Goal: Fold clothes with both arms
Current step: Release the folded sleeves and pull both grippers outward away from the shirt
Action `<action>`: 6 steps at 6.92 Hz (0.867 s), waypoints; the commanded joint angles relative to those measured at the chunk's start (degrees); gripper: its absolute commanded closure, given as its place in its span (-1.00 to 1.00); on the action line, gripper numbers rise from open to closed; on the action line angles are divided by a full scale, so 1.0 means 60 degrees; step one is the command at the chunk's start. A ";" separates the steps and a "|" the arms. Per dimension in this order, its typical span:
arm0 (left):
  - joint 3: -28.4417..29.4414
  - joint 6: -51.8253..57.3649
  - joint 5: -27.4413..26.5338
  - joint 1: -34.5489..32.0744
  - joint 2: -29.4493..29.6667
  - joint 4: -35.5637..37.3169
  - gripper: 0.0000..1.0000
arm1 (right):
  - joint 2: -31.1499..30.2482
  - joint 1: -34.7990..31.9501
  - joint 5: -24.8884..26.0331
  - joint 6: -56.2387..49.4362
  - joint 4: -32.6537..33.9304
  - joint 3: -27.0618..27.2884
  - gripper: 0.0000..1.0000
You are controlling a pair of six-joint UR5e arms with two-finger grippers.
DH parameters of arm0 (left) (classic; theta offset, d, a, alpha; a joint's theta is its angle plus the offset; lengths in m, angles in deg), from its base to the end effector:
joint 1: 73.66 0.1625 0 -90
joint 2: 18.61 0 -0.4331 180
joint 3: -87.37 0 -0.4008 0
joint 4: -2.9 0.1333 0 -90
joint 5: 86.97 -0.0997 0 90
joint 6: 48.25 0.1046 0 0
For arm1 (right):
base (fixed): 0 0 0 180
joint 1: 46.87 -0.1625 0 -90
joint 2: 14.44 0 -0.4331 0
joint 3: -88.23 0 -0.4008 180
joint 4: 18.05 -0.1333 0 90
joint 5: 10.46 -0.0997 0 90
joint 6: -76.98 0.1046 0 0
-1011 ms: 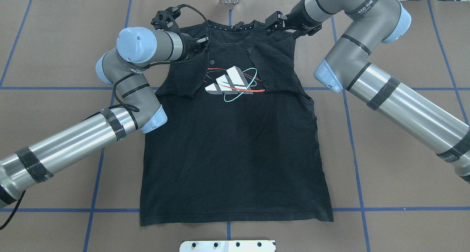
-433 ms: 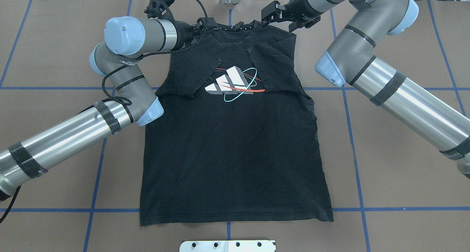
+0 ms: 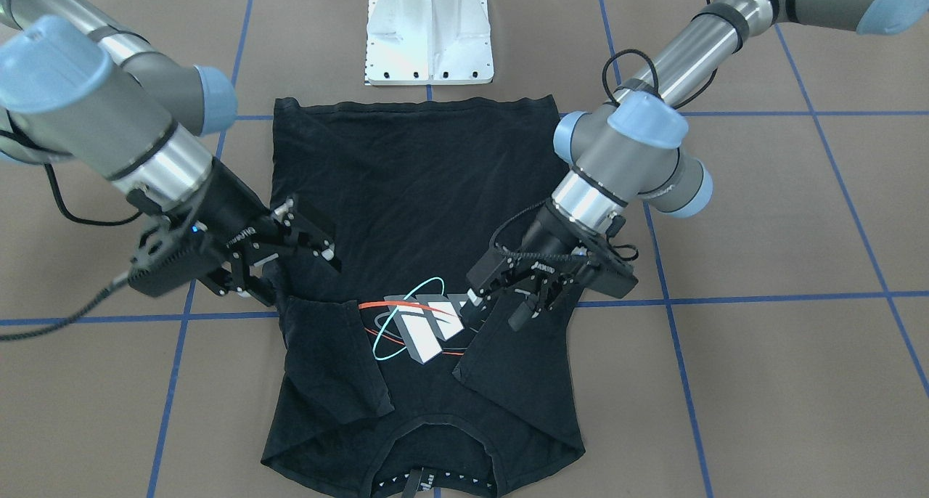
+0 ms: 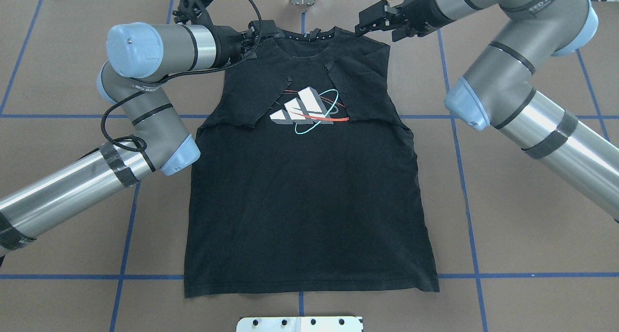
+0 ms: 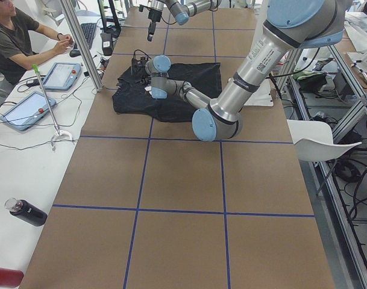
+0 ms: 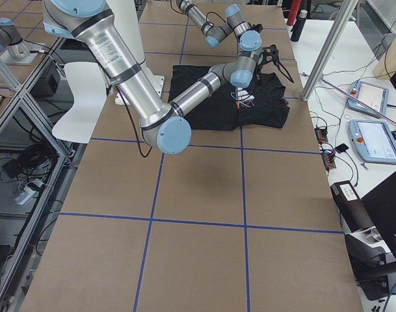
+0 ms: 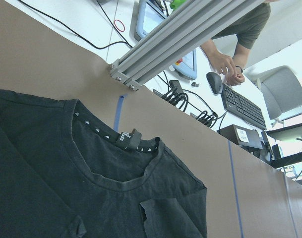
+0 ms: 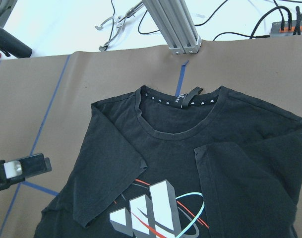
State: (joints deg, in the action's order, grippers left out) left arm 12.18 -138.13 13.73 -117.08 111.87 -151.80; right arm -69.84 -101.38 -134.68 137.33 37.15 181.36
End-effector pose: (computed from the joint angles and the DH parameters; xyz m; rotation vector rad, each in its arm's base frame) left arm 0.4625 -0.5945 0.2179 0.4517 1.5293 -0.4438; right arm -0.3314 -0.5931 0.2046 0.4366 -1.2456 -0.0088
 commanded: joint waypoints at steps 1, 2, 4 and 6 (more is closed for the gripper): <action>-0.1886 0.0008 0.0631 0.0000 -0.1056 0.0584 -1.00 | -0.0580 -0.0128 -0.0024 0.0150 -0.0016 0.1144 -1.00; -0.2636 0.0052 0.0662 0.0015 -0.1483 0.0893 -1.00 | -0.1438 -0.0128 -0.0024 0.0151 -0.0031 0.1990 -1.00; -0.3487 0.0125 0.1348 0.0000 -0.2360 0.0984 -1.00 | -0.2076 -0.0157 -0.0286 0.0180 0.0013 0.2643 -1.00; -0.4414 0.0111 0.1424 0.0015 -0.3257 0.1013 -1.00 | -0.2788 -0.0172 -0.0478 0.0457 -0.0031 0.3471 -1.00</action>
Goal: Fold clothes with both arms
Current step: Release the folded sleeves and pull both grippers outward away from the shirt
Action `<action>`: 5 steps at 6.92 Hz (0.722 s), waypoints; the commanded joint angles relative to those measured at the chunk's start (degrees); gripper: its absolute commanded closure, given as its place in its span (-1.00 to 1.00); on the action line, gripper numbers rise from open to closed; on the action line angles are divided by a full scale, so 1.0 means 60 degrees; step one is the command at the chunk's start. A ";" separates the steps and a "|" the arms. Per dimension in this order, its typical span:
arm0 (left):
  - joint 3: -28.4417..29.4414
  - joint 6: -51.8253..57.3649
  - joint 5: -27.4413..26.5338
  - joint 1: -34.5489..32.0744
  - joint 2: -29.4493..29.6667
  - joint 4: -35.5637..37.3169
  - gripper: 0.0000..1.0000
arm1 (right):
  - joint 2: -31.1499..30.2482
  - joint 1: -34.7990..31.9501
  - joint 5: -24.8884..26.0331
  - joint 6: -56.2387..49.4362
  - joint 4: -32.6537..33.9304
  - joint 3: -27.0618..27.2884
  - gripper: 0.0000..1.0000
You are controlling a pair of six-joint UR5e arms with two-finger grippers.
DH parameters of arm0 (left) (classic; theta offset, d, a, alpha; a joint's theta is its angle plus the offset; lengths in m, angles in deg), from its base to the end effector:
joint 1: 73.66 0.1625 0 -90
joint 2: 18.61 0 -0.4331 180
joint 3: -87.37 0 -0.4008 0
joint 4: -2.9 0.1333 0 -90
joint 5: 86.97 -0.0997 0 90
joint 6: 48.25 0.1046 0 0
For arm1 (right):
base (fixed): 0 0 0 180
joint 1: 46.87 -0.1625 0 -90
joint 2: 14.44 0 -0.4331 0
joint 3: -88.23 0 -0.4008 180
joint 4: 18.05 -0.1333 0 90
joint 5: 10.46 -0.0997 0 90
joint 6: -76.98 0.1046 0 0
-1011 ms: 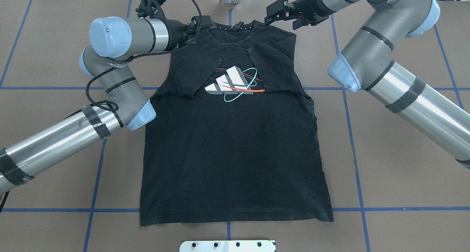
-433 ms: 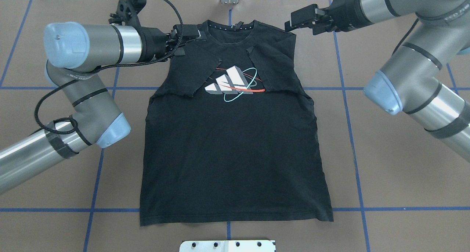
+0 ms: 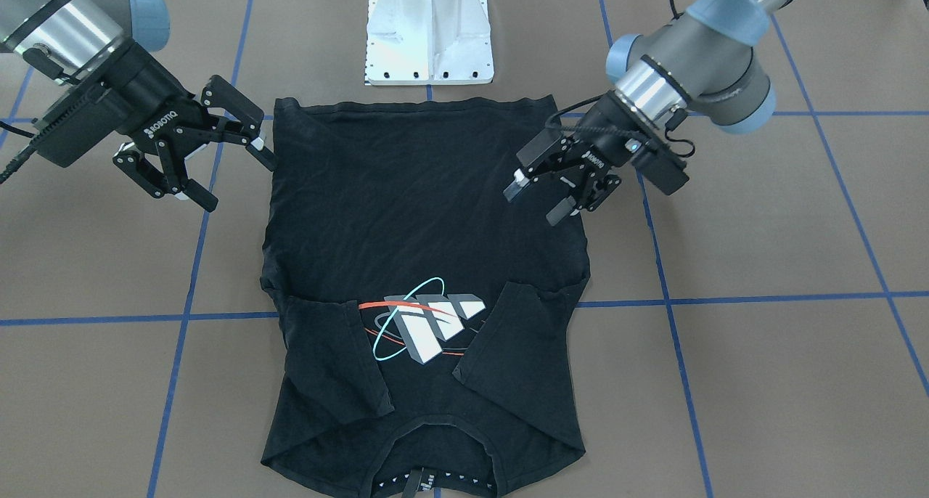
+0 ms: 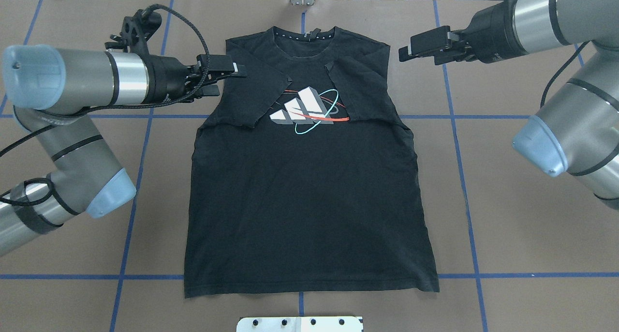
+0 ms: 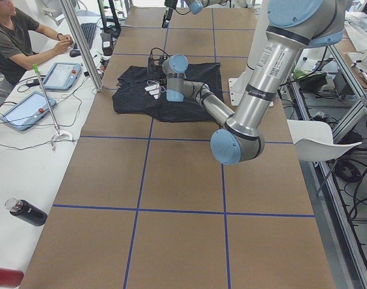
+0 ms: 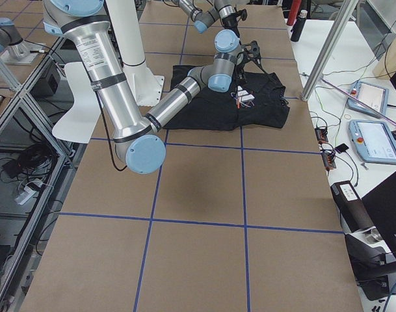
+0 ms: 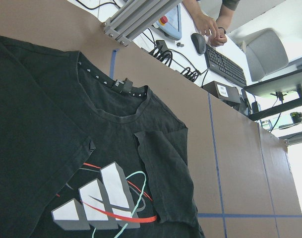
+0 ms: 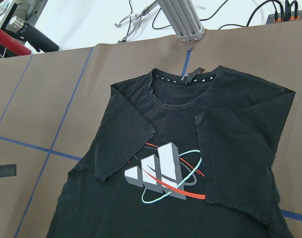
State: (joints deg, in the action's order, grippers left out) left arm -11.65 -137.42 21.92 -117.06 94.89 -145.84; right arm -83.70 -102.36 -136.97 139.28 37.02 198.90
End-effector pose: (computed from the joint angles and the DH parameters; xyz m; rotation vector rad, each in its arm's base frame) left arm 0.3730 -0.4896 0.2424 0.3566 1.5603 -0.3161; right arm -0.2583 -0.5011 0.2254 0.4454 -1.3060 -0.0187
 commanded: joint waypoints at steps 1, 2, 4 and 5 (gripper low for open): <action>-0.0488 -0.0007 0.0073 0.0026 -0.0474 0.0021 -1.00 | -0.0555 0.0020 -0.0126 0.0134 0.0020 0.0510 -1.00; -0.0576 -0.0007 0.0074 0.0041 -0.0489 0.0021 -1.00 | -0.0585 -0.0023 -0.0242 0.0178 -0.0009 0.0568 -1.00; -0.0752 -0.0007 0.0248 0.0085 -0.0636 0.0036 -1.00 | -0.0893 -0.0038 -0.0639 0.0603 0.0005 0.0789 -1.00; -0.0854 -0.0007 0.0423 0.0099 -0.0941 0.0036 -1.00 | -0.1183 -0.0024 -0.0697 0.0676 0.0005 0.0701 -1.00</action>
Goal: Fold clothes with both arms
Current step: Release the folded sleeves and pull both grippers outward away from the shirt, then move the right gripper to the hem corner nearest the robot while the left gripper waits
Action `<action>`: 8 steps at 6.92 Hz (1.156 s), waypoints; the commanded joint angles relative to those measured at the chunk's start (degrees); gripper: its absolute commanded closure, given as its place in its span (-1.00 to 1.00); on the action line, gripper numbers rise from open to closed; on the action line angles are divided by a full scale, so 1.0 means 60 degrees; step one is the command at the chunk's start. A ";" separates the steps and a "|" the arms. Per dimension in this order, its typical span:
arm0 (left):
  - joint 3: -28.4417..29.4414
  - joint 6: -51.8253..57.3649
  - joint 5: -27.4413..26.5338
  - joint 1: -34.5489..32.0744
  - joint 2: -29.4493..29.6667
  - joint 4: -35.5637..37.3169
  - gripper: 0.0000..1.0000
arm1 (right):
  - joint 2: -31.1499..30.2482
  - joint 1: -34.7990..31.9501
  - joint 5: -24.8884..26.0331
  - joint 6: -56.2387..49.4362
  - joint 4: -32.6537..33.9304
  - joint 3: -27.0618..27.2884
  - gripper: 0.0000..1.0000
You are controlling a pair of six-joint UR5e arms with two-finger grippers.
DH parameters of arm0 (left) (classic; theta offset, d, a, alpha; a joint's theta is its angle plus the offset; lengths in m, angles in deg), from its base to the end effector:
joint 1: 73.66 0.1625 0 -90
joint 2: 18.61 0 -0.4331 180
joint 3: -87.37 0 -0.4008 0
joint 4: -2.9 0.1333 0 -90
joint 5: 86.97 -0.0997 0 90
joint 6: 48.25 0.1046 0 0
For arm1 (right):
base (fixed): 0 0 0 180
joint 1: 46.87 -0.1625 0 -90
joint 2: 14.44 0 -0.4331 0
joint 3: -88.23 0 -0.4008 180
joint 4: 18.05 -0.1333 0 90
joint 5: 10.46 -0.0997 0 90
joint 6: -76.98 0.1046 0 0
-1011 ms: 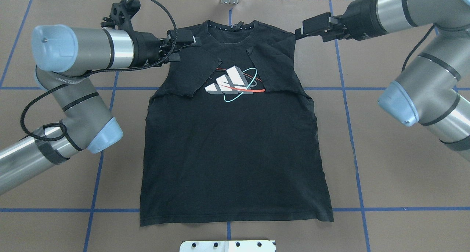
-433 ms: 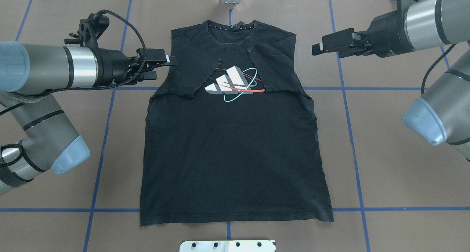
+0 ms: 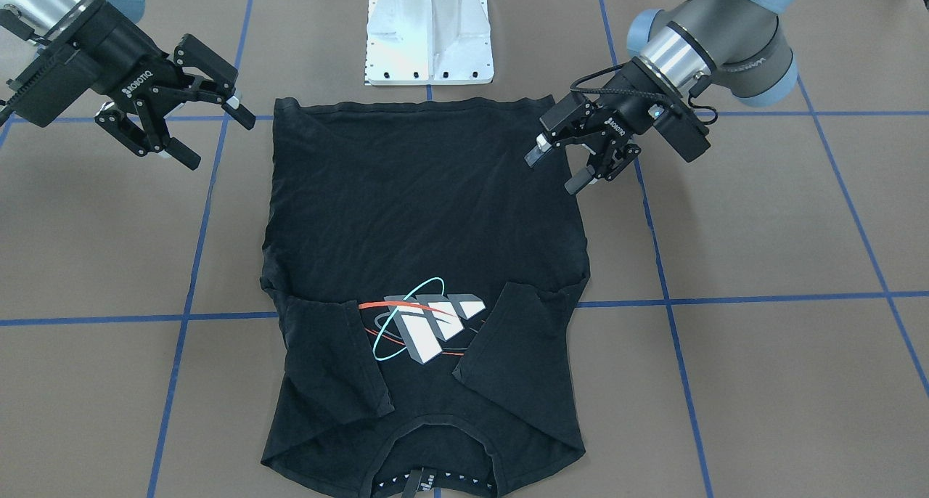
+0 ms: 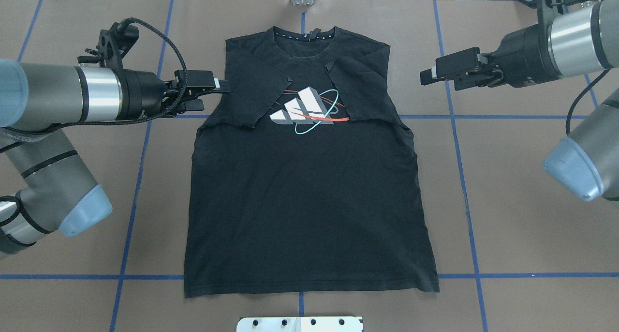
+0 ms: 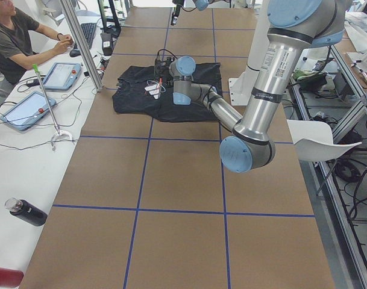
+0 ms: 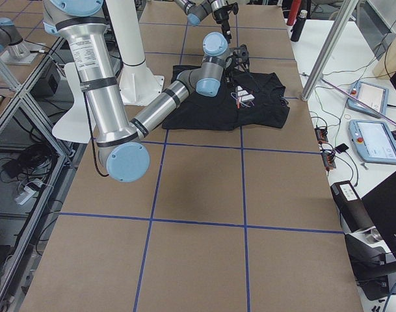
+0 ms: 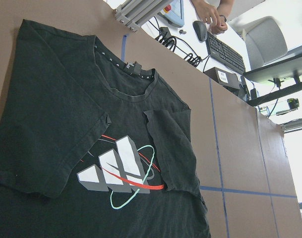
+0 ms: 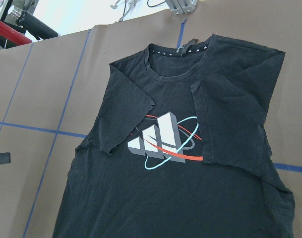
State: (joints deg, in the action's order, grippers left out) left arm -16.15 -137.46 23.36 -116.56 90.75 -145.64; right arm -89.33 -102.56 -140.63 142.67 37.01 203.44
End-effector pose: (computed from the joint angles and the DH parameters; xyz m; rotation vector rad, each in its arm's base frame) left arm 0.3558 -0.4630 0.2514 0.3309 1.5670 -0.2889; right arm -0.2394 -0.4676 0.2452 0.3472 -1.3306 -0.0015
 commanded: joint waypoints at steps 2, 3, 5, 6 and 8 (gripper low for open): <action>-0.0368 0.0000 0.0711 0.0016 -0.0677 -0.0013 -1.00 | -0.0366 0.0055 -0.1107 0.0681 0.0080 -0.0247 -1.00; -0.0383 0.0000 0.0742 0.0030 -0.0896 -0.0027 -1.00 | -0.0743 0.0301 -0.1069 0.0871 -0.0021 -0.0407 -1.00; -0.0456 -0.0117 0.1284 0.0045 -0.1379 -0.0071 -1.00 | -0.1213 0.1190 -0.1041 0.1106 -0.0036 -0.0437 -1.00; -0.0456 -0.0103 0.1343 0.0045 -0.1613 -0.0144 -1.00 | -0.1375 0.2053 -0.0576 0.1426 -0.0051 -0.0510 -1.00; -0.0500 -0.0132 0.1387 0.0060 -0.1937 -0.0568 -1.00 | -0.1638 0.3854 0.1131 0.2931 -0.1374 -0.0554 -1.00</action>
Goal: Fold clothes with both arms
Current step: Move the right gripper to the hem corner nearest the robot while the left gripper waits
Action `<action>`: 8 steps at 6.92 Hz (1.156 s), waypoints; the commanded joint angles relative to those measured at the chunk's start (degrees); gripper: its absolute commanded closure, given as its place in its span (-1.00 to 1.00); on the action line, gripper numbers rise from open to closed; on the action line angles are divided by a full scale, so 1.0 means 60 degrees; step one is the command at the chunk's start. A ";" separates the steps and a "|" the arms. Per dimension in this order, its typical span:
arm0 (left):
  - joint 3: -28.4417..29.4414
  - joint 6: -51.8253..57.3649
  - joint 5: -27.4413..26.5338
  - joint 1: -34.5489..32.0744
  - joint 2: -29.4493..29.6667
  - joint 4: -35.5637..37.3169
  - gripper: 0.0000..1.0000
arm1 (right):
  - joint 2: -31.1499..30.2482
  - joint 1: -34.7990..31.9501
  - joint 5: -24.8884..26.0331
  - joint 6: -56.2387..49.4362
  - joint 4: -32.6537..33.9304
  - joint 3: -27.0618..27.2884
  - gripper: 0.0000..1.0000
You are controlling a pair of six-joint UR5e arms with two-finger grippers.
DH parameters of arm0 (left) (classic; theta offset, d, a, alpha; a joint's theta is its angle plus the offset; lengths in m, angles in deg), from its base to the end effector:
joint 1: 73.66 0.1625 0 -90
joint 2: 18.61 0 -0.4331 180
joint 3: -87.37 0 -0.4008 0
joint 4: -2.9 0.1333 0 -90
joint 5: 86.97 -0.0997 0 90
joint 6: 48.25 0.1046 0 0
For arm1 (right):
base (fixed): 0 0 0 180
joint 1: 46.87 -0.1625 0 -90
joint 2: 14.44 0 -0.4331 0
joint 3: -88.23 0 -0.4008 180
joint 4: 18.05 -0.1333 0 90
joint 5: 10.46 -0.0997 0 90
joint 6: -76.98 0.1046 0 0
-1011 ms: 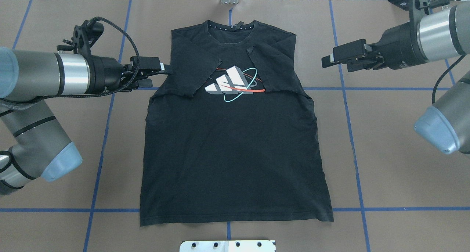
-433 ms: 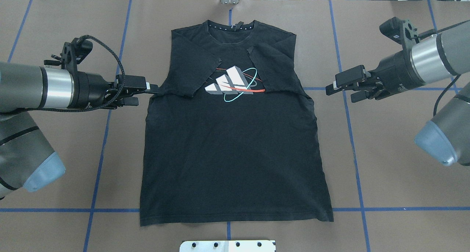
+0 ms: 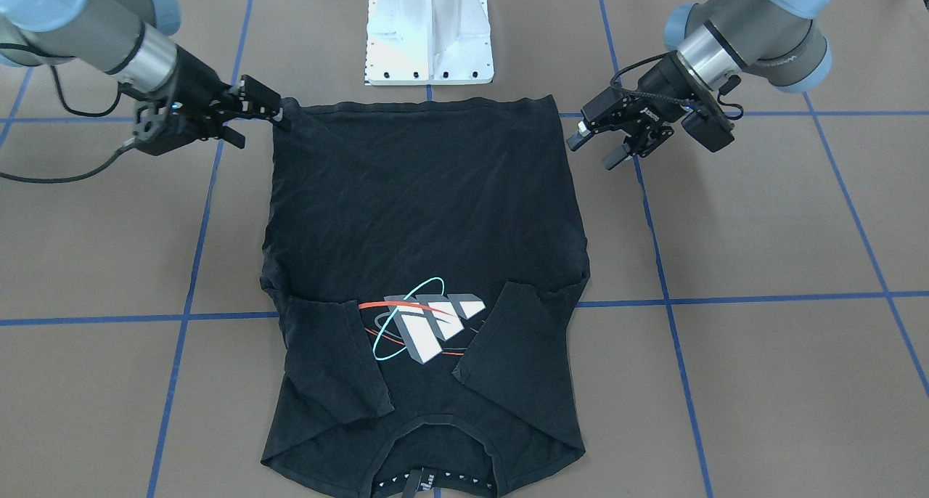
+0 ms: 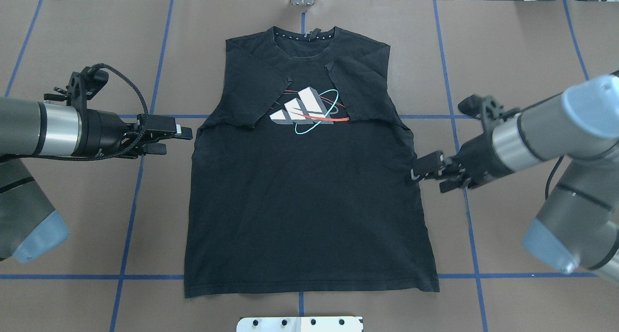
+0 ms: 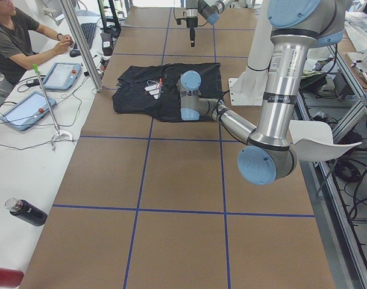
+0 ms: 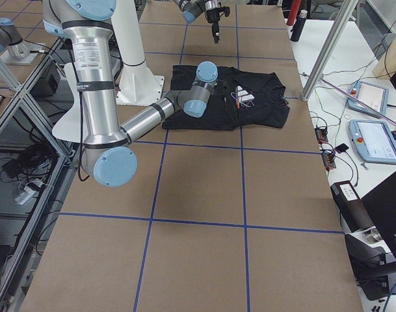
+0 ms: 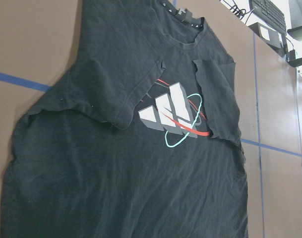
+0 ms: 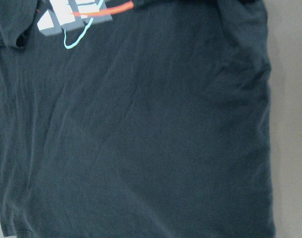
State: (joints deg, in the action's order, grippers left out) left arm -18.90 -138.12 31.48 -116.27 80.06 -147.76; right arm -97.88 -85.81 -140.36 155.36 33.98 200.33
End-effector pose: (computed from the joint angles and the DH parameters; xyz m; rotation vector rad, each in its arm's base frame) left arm 0.3321 -0.4189 0.3293 0.1591 1.4990 -0.2253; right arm -0.3585 -0.3748 0.3408 -0.0799 -1.2591 0.0073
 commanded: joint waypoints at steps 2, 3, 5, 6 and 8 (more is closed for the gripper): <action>-0.0187 -0.0037 0.0018 0.0011 -0.0156 -0.0186 -1.00 | -0.1395 0.1523 0.1214 0.0779 -0.1929 -0.0094 -1.00; -0.0245 -0.0037 0.0018 0.0011 -0.0156 -0.0172 -1.00 | -0.1604 0.1698 0.1215 0.0793 -0.2108 -0.0268 -1.00; -0.0407 -0.0037 0.0033 0.0011 -0.0127 -0.0143 -1.00 | -0.1650 0.2137 0.1215 0.0837 -0.2110 -0.0547 -1.00; -0.0436 -0.0037 0.0033 0.0011 -0.0112 -0.0128 -1.00 | -0.1650 0.2270 0.1215 0.0852 -0.2110 -0.0635 -1.00; -0.0437 -0.0037 0.0033 0.0011 -0.0112 -0.0128 -1.00 | -0.1664 0.2635 0.1200 0.0866 -0.2095 -0.0753 -0.99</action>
State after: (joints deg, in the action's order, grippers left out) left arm -21.48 -138.34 31.68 -116.20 79.37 -148.54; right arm -107.83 -71.43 -133.13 160.48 21.34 196.23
